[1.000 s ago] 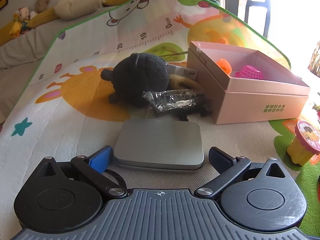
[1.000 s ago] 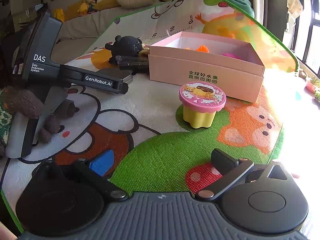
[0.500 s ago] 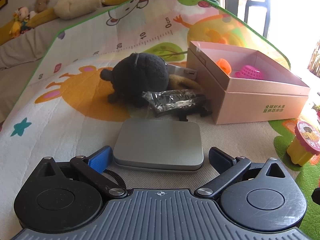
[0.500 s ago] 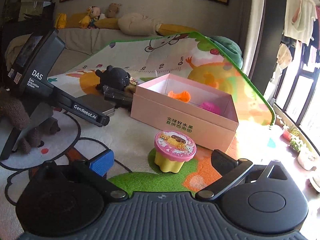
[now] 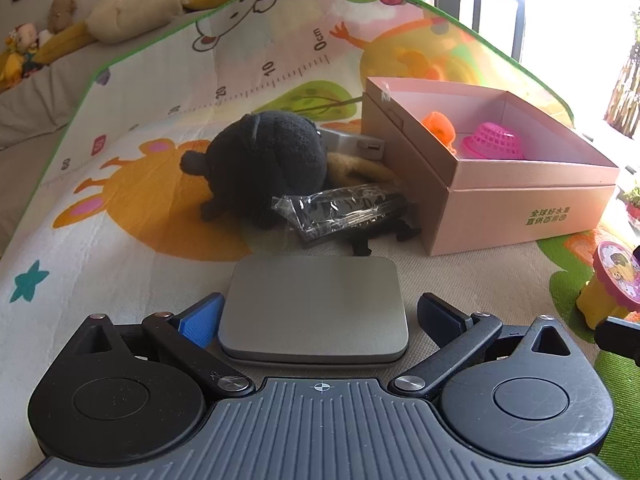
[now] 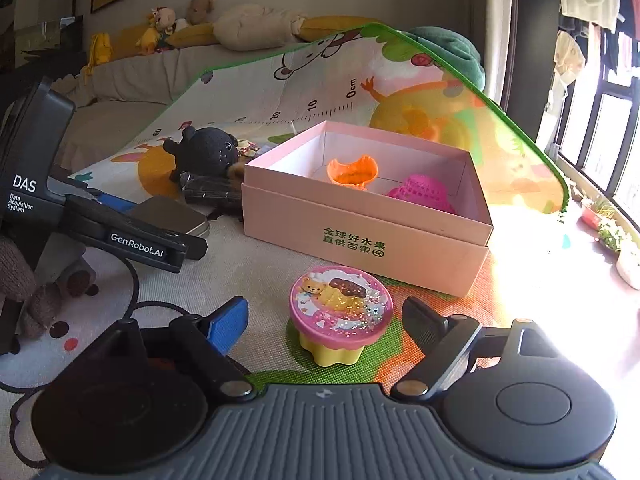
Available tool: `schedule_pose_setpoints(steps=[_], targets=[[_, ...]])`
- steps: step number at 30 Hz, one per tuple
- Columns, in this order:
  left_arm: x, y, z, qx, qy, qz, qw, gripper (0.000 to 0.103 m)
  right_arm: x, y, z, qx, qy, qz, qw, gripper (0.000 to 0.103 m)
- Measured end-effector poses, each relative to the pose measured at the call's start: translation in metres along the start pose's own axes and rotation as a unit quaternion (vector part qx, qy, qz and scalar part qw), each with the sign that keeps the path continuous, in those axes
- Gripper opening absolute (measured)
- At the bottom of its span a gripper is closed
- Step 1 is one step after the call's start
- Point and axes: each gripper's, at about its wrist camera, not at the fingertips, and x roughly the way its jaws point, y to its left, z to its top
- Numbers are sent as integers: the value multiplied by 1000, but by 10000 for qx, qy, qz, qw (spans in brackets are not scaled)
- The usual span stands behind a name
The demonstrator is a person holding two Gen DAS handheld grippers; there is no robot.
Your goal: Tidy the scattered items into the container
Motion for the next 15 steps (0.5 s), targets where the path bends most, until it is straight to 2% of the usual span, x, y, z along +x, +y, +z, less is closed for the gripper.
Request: schedule_pose_setpoints(steps=[2,4,5,9,15], targets=[[-3,1,-2,35,-1,-50,10000,103,5,-8,4,293,144,101,9994,65],[-9,1,-7,94,-8,-63,9999,99,7,-14,6,552,250,156,9980,56],[-14,1,-10,106,-24,-67,9999,95,7,-16,5,610,268,173,9976,56],[-37,-2,-26,128,32,-224,9997,95,-3,-15,0,555,290,158,9979,56],[-81,-22,-59,510,197,-771,9955,95,-31,-6,-16,379,371,331,9980,56]])
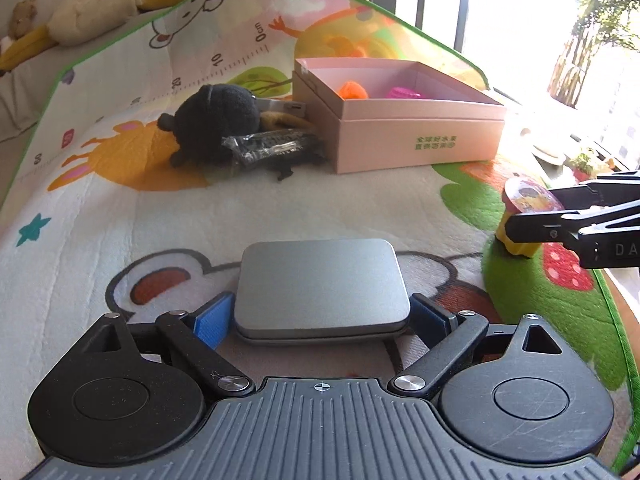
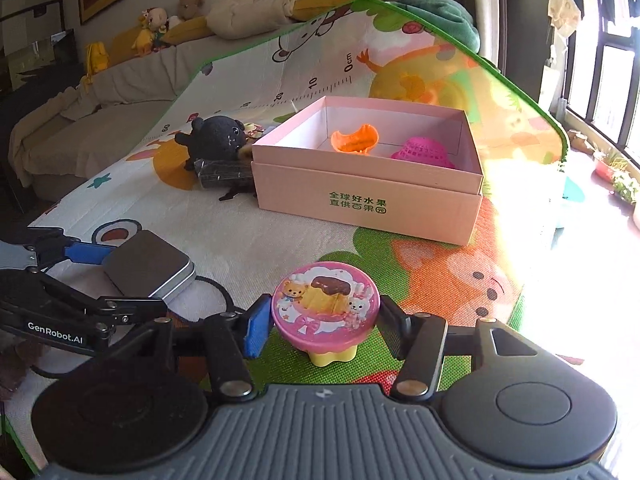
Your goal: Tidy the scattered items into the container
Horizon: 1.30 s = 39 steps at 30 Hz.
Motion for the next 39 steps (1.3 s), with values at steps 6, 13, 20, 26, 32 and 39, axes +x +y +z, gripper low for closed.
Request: schedule_pose_setpoints(steps=[6,13,20,26,32,39], targets=[[-1,-11,-6,76,42,97,9999,101,-17,9,-15,-199,-96,-84,9997,57],[13,-21,3,159,-129,168,9996,102,-11,17,-14,-535,-262,-404,9974,76],[-7,-26,-9,283,-270,174,9991,95,-21,12,-17,-376,-92,-480,9981,56],[-39,-37,-10,501,-583,114,9970,95,-48,8,-16,-333,-270,-419,9982,56],[-58,-54,16,835,-918,-188,9921,95,-67,7,-4,-410,-307,-258,9984,56],[-32,-57,85,1145,-1447,-97,9828,95,-68,-19,46,-41,-549,-252,9982,56]])
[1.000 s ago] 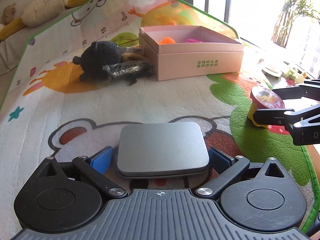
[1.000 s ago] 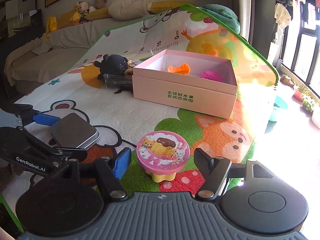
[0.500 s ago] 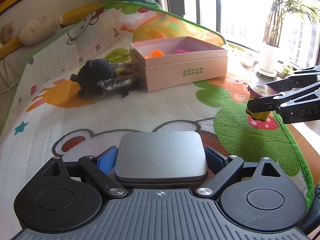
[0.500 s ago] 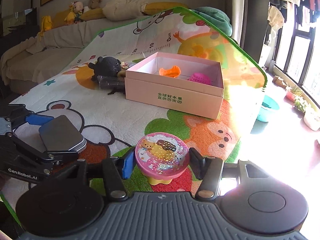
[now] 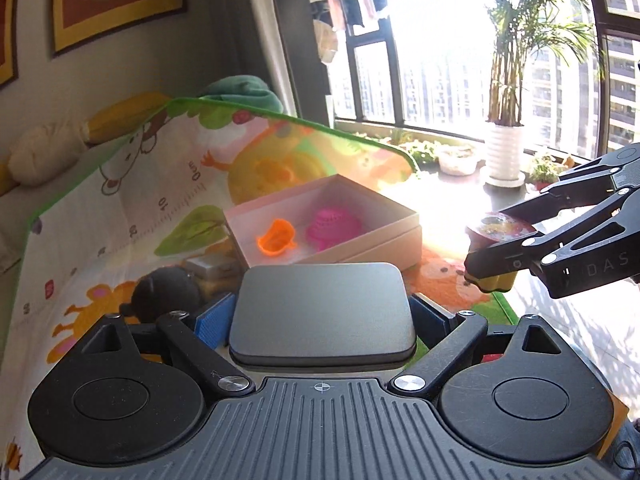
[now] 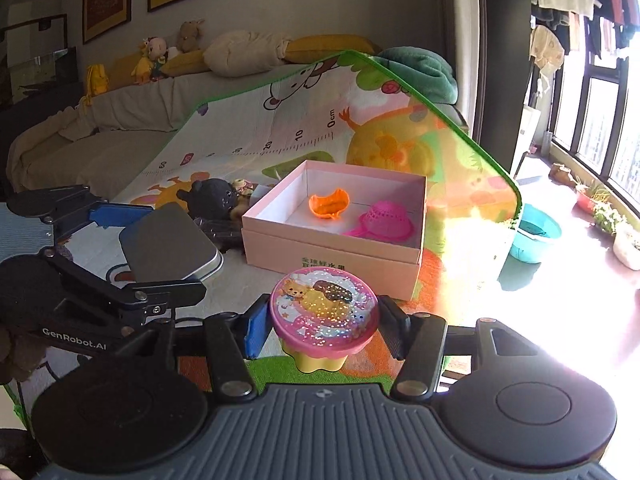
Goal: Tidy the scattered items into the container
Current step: 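Carry the cup toy over the pink box and release it inside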
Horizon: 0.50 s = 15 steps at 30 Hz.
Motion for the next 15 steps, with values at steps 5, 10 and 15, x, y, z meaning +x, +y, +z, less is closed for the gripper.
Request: schedule_pose_setpoints(steps=[5,10,15], targets=[[42,19,48,102,-493,12,9987,95,28,-26,67,332,-376,-149,9986,56],[97,39,67,-129,-540,-426,9976,98,88,-57,120,869,-294,-251,9955,58],[113,60,36,-458,190,-326,9982,101,125,-73,119,1113,4,-371,9931,70]])
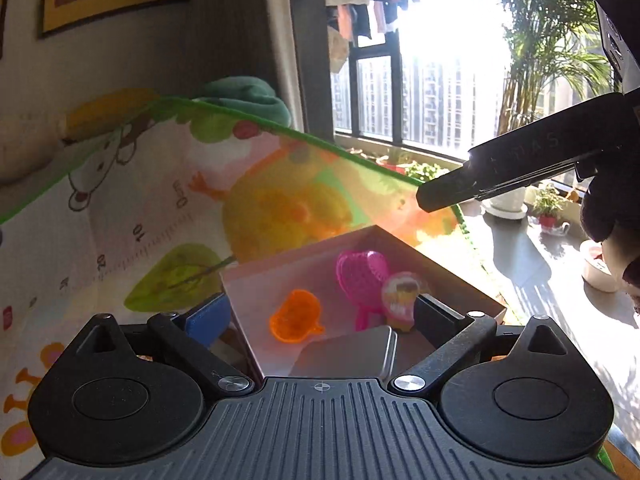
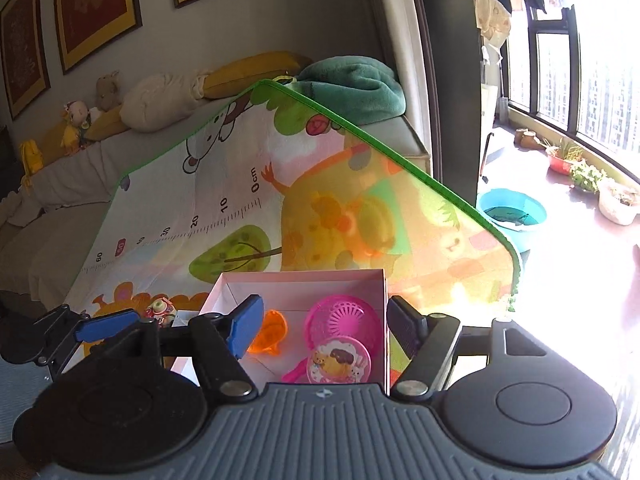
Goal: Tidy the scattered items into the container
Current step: 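Carry the cup toy over the pink box and release it inside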
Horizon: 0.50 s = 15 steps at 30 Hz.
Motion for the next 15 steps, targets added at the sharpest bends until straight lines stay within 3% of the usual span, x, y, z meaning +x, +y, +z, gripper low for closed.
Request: schedule_pose_setpoints(steps=[7,13,15], targets=[[-34,27,-71,-291,961,356,9943,103,18,3,-12,16,210,-106,9997,73],[-52,54,-111,-899,1297,951,9829,103,33,80,-16,-732,293,471,9958,77],[-60,61,-119,-1170,1303,989,9796,103,43,111,-21,-986,408,692,9919,77]])
